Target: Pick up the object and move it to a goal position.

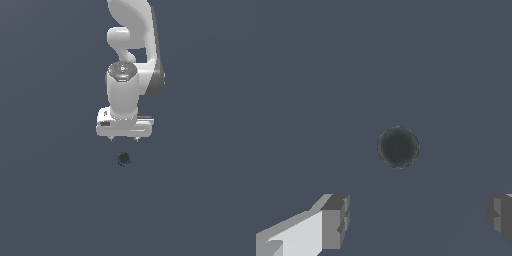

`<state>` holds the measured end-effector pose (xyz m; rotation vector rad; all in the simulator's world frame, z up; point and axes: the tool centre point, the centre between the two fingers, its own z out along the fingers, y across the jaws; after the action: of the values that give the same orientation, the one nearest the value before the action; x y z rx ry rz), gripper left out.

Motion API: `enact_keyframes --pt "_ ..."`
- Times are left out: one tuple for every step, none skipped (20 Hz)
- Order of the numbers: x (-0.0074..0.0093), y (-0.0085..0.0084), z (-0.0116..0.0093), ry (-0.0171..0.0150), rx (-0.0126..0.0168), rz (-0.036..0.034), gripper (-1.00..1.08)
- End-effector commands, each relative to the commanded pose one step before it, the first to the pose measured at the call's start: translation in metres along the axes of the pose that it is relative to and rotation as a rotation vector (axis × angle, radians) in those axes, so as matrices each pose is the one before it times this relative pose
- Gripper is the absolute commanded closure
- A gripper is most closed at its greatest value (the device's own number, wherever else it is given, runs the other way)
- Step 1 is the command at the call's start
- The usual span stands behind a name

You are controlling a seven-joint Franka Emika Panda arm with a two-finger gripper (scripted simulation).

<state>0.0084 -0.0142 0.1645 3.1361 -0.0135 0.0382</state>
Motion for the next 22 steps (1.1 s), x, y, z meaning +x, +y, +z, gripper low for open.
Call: enact_keyframes --pt "0.0 0.00001 0.0 0.0 0.0 0.0 -0.92" --pt "0.00027 -0.00066 -0.00036 0.00095 -0.00001 -0.00073 -0.92" --pt "0.00081 -0.00189 -0.00105 0.00274 0.00001 -0.0021 -0.92" --pt "0.00132 -0.00313 -0.00177 0.00456 0.00004 -0.00354 -0.92" --pt "0.00181 -0.00434 -0.00248 0.00633 0.00008 -0.00503 -0.92" --pt "0.00226 -0.00549 -0.0032 0.00802 0.00014 -0.00663 -0.92" --pt "0.00215 -0.00527 -0.00316 0.00771 0.00017 -0.00678 -0.92" --pt "0.00165 -0.0041 -0.00257 0.00604 0.00013 -0.00579 -0.92" --pt "0.00111 -0.00281 -0.00188 0.00419 0.00006 -0.00454 -0.92" --pt "0.00058 -0.00153 -0.00115 0.00231 -0.00001 -0.00307 -0.92" --pt "0.00009 -0.00021 -0.00032 0.00043 -0.00005 -0.00111 -0.92" --pt "-0.00029 0.00061 0.00042 -0.00098 -0.00002 0.00097 -0.92" --pt "-0.00024 0.00076 0.0008 -0.00123 0.00009 0.00266 -0.92" --pt "-0.00005 0.00048 0.00087 -0.00086 0.00019 0.00355 -0.92" --pt "0.00008 0.00026 0.00103 -0.00067 0.00029 0.00463 -0.92" --pt "0.00018 0.00024 0.00129 -0.00066 0.0004 0.00609 -0.92" --pt "0.00024 0.00022 0.00162 -0.00079 0.00049 0.0076 -0.92" --pt "0.00025 0.00038 0.00204 -0.00109 0.00057 0.00946 -0.92" --pt "0.00026 0.00056 0.00249 -0.00146 0.00062 0.01134 -0.92" --pt "0.00026 0.00072 0.00291 -0.00178 0.00065 0.01315 -0.92" --pt "0.00029 0.00085 0.0033 -0.00205 0.00066 0.01485 -0.92" --pt "0.00032 0.00092 0.00364 -0.00224 0.00064 0.01639 -0.92"
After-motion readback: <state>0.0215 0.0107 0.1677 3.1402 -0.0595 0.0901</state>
